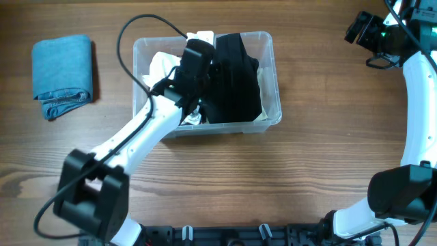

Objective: Pack container
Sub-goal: 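Press the black cloth flat inside the container with the left gripper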

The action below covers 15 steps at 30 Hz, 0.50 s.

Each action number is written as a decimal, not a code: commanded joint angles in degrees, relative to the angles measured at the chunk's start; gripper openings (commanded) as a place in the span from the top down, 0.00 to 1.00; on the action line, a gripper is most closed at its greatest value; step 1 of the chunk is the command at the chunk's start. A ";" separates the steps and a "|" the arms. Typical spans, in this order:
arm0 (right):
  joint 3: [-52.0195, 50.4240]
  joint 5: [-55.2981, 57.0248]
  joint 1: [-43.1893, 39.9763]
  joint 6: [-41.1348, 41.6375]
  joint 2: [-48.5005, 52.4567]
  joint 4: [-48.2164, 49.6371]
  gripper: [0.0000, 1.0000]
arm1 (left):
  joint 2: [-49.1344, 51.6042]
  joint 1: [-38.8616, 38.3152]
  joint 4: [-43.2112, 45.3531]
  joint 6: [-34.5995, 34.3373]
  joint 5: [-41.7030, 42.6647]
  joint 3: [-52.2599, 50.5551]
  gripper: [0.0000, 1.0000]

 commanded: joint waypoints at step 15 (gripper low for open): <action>0.15 0.79 0.13 0.72 0.04 0.11 0.00 | 9.97 -4.68 13.18 4.72 2.62 0.74 0.11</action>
